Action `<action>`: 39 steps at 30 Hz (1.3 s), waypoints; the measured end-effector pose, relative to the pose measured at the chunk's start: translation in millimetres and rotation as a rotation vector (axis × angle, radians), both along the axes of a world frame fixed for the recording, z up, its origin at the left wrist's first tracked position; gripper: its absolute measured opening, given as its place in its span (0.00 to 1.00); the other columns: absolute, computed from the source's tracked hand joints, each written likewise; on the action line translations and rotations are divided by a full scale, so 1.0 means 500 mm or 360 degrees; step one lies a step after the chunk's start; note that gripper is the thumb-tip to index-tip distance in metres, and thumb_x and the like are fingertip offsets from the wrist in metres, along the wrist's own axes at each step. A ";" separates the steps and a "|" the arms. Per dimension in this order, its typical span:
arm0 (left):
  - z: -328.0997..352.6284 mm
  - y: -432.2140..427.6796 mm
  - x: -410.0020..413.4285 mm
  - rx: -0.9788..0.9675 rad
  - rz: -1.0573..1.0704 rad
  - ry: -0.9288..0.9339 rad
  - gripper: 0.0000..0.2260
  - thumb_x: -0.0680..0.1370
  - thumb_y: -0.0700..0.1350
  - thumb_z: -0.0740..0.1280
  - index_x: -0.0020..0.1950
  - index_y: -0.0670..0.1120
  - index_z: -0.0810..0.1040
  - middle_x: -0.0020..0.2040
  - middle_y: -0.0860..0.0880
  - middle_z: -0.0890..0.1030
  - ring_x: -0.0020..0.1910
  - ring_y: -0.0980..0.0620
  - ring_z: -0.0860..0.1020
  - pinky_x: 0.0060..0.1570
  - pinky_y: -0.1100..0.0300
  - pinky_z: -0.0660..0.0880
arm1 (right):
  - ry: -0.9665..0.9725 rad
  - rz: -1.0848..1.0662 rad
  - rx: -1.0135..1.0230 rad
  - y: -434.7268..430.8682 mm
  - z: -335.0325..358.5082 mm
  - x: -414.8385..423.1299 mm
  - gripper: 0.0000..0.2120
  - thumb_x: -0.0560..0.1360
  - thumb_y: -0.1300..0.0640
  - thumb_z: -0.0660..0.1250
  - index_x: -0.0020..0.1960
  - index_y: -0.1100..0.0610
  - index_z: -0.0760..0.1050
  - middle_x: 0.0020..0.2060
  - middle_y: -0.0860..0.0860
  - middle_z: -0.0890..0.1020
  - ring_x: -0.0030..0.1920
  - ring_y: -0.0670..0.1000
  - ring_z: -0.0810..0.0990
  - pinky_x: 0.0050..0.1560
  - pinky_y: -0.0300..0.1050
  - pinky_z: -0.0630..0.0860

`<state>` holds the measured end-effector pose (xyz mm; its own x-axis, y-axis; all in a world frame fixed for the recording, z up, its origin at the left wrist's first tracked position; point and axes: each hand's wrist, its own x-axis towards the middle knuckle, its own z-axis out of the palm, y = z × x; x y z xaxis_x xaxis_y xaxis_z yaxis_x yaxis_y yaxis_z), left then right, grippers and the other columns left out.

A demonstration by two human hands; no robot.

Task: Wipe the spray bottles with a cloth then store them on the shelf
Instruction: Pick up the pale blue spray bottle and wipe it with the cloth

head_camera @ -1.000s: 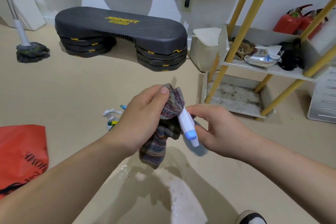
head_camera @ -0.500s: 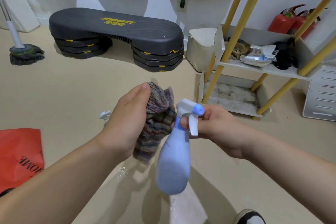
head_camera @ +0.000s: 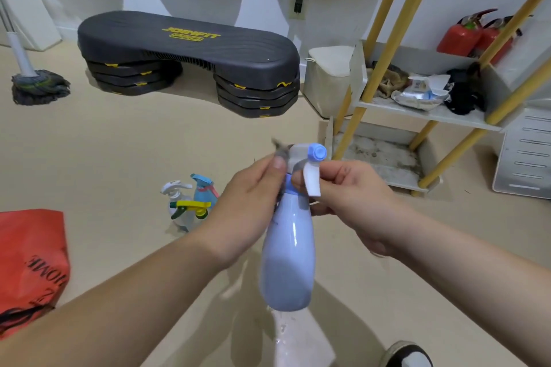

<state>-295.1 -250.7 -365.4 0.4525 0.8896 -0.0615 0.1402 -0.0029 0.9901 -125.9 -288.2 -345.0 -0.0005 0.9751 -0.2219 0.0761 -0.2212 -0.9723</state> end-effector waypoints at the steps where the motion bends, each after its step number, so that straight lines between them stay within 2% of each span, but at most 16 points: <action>1: 0.000 0.005 -0.002 -0.0187 0.0007 0.0032 0.17 0.89 0.52 0.55 0.58 0.52 0.84 0.50 0.56 0.87 0.49 0.54 0.83 0.45 0.66 0.77 | -0.0005 0.0021 0.0017 0.001 0.005 -0.001 0.07 0.80 0.59 0.70 0.50 0.61 0.86 0.46 0.55 0.89 0.47 0.53 0.88 0.49 0.44 0.84; 3: 0.000 0.005 -0.002 -0.0377 -0.0002 -0.0027 0.19 0.88 0.53 0.55 0.54 0.49 0.84 0.47 0.51 0.88 0.45 0.51 0.84 0.45 0.60 0.78 | 0.0017 0.0063 0.0018 0.003 0.012 -0.001 0.07 0.81 0.59 0.69 0.46 0.58 0.85 0.41 0.51 0.88 0.41 0.48 0.87 0.44 0.39 0.82; 5: -0.004 0.006 0.003 -0.0323 0.0047 -0.0080 0.18 0.88 0.51 0.56 0.49 0.49 0.83 0.46 0.51 0.86 0.44 0.52 0.82 0.46 0.55 0.76 | 0.0046 0.0073 0.0000 0.002 0.014 0.003 0.08 0.81 0.60 0.69 0.45 0.56 0.85 0.40 0.50 0.87 0.40 0.46 0.85 0.44 0.36 0.80; 9: 0.000 0.008 0.009 -0.0244 0.0086 -0.0051 0.18 0.88 0.50 0.56 0.44 0.52 0.80 0.44 0.49 0.84 0.44 0.54 0.80 0.40 0.63 0.73 | 0.0006 -0.0029 -0.0032 0.007 0.008 0.007 0.02 0.74 0.60 0.76 0.47 0.56 0.88 0.47 0.59 0.88 0.45 0.51 0.86 0.52 0.47 0.84; 12: 0.009 0.001 0.016 -0.0208 0.0056 -0.0063 0.18 0.88 0.54 0.55 0.45 0.54 0.80 0.38 0.59 0.81 0.34 0.61 0.77 0.30 0.71 0.69 | -0.0006 -0.0234 -0.0005 0.017 0.000 0.025 0.13 0.69 0.61 0.80 0.52 0.63 0.85 0.38 0.54 0.86 0.35 0.49 0.82 0.41 0.50 0.82; 14: 0.009 -0.001 0.021 -0.0168 0.0059 -0.0081 0.15 0.87 0.56 0.56 0.50 0.55 0.81 0.40 0.62 0.84 0.38 0.63 0.81 0.35 0.70 0.74 | 0.0010 -0.0251 0.0052 0.017 0.000 0.032 0.14 0.69 0.65 0.80 0.53 0.68 0.83 0.36 0.54 0.84 0.32 0.49 0.80 0.37 0.47 0.79; 16: 0.006 0.003 0.022 -0.0184 0.0085 -0.0100 0.16 0.87 0.58 0.56 0.58 0.54 0.81 0.51 0.55 0.87 0.50 0.56 0.85 0.44 0.63 0.79 | -0.0034 -0.0125 0.0112 0.015 0.007 0.034 0.07 0.73 0.69 0.76 0.51 0.66 0.85 0.38 0.59 0.85 0.37 0.52 0.81 0.41 0.48 0.79; 19: 0.005 0.009 0.013 -0.0266 0.0162 -0.0214 0.19 0.86 0.62 0.56 0.61 0.51 0.79 0.52 0.43 0.87 0.51 0.41 0.86 0.49 0.46 0.84 | 0.0021 0.0178 0.0083 0.006 0.011 0.041 0.13 0.77 0.72 0.69 0.57 0.62 0.85 0.53 0.66 0.85 0.50 0.58 0.82 0.60 0.63 0.79; 22: 0.001 -0.001 0.016 -0.0124 0.0354 -0.0046 0.15 0.85 0.64 0.58 0.57 0.57 0.78 0.50 0.53 0.86 0.53 0.48 0.85 0.56 0.47 0.80 | 0.0162 0.0267 -0.0047 -0.004 0.019 0.034 0.13 0.77 0.62 0.72 0.61 0.62 0.83 0.59 0.60 0.86 0.62 0.57 0.84 0.63 0.54 0.80; 24: -0.001 -0.011 0.024 -0.0029 0.0420 0.0031 0.12 0.86 0.61 0.57 0.58 0.57 0.77 0.51 0.56 0.85 0.55 0.52 0.84 0.57 0.50 0.78 | 0.0126 0.0123 -0.0036 -0.008 0.013 0.015 0.12 0.78 0.54 0.73 0.59 0.59 0.85 0.54 0.55 0.88 0.58 0.53 0.86 0.58 0.47 0.81; 26: -0.002 -0.013 0.025 0.0021 0.0401 0.0050 0.13 0.87 0.57 0.57 0.58 0.55 0.79 0.52 0.54 0.86 0.55 0.50 0.84 0.59 0.46 0.79 | 0.0111 -0.0125 -0.0003 -0.002 -0.002 0.004 0.12 0.81 0.52 0.69 0.57 0.59 0.85 0.51 0.55 0.89 0.55 0.55 0.87 0.59 0.50 0.82; 29: 0.000 0.011 0.011 -0.0108 0.0480 0.0007 0.18 0.88 0.54 0.56 0.54 0.48 0.82 0.51 0.45 0.86 0.51 0.47 0.85 0.57 0.48 0.80 | 0.0140 -0.0302 -0.0070 0.013 -0.012 0.012 0.15 0.83 0.50 0.66 0.57 0.60 0.85 0.50 0.56 0.89 0.49 0.55 0.87 0.60 0.51 0.83; 31: -0.002 0.026 0.002 -0.0253 0.0587 -0.0100 0.20 0.88 0.53 0.56 0.54 0.42 0.82 0.52 0.39 0.86 0.49 0.44 0.85 0.56 0.50 0.80 | 0.0198 -0.0359 -0.0160 0.019 -0.013 0.024 0.15 0.83 0.48 0.66 0.54 0.59 0.85 0.46 0.53 0.88 0.41 0.53 0.84 0.53 0.48 0.83; 34: -0.004 0.032 0.003 -0.0294 0.0676 -0.0159 0.20 0.88 0.53 0.55 0.54 0.42 0.82 0.50 0.41 0.87 0.53 0.42 0.86 0.60 0.46 0.81 | 0.0234 -0.0434 -0.0235 0.021 -0.013 0.032 0.17 0.82 0.47 0.66 0.55 0.60 0.84 0.42 0.53 0.86 0.37 0.50 0.84 0.46 0.43 0.82; 37: 0.014 0.021 0.004 0.0027 0.0709 -0.0017 0.18 0.88 0.53 0.55 0.52 0.45 0.80 0.49 0.44 0.85 0.43 0.52 0.79 0.48 0.55 0.77 | 0.0200 -0.0478 -0.0242 0.024 -0.016 0.031 0.18 0.82 0.46 0.67 0.56 0.61 0.84 0.43 0.54 0.86 0.39 0.50 0.85 0.49 0.47 0.84; 39: 0.030 0.007 0.005 0.0291 0.0677 0.0058 0.17 0.88 0.53 0.55 0.49 0.48 0.79 0.40 0.51 0.80 0.37 0.58 0.72 0.39 0.60 0.72 | 0.0111 -0.0474 -0.0246 0.025 -0.019 0.029 0.19 0.81 0.44 0.68 0.55 0.59 0.85 0.45 0.55 0.88 0.43 0.51 0.86 0.56 0.53 0.84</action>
